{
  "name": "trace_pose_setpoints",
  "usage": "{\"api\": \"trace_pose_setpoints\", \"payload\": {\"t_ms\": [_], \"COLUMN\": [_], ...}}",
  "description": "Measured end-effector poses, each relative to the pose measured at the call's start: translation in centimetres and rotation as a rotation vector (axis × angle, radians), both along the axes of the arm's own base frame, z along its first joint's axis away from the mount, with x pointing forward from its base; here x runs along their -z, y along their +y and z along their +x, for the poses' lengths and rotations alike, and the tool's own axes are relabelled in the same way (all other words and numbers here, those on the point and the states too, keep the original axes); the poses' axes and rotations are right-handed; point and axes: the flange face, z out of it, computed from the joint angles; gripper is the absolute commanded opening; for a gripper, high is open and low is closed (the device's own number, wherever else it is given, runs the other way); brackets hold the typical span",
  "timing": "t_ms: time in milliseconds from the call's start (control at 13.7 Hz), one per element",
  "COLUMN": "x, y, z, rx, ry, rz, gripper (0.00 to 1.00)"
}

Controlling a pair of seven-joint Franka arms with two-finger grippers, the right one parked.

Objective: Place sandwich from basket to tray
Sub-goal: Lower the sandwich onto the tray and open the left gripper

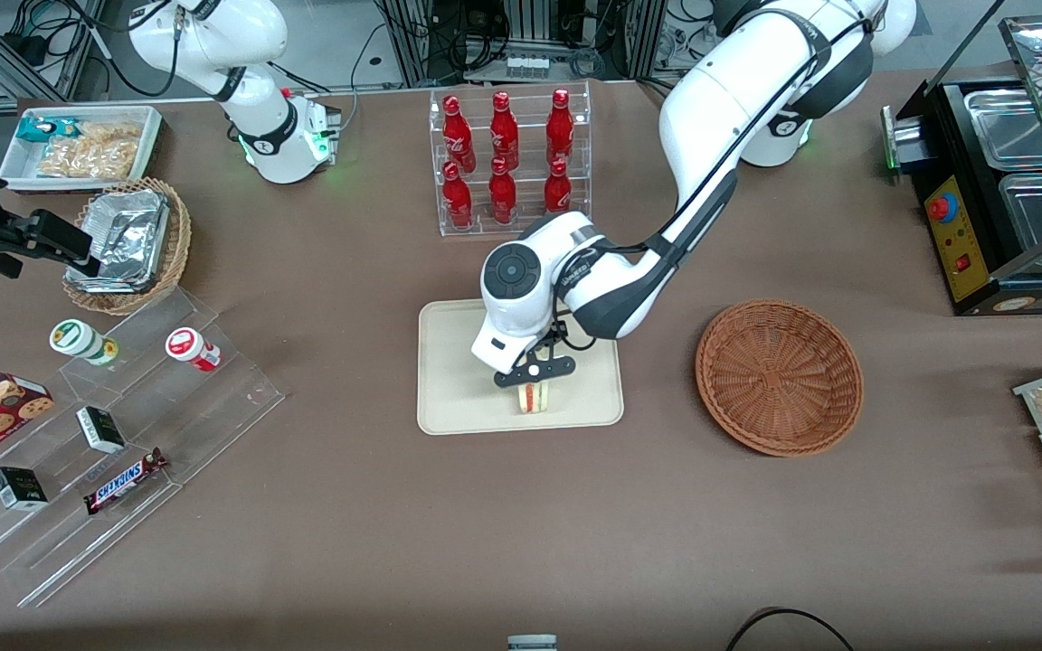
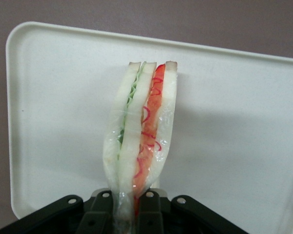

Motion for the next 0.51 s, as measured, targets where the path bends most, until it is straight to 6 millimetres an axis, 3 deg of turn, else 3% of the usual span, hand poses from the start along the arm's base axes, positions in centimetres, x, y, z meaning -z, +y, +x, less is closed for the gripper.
{"api": "trace_pose_setpoints", "payload": {"t_ms": [219,365,438,511], "x": [1.2,1.5,1.6,1.7], "y": [-1.0,-1.2,-1.1,-1.1], "z": [-1.2,-1.5,-1.5,-1.5], "rx": [-0.004,-0.007,-0.008,-0.009], "ry": [0.016,0.026,0.029,0.03], "rz": [0.009,0.012,0.012,0.013], "gripper": [0.01,0.07,0.21,0.75]}}
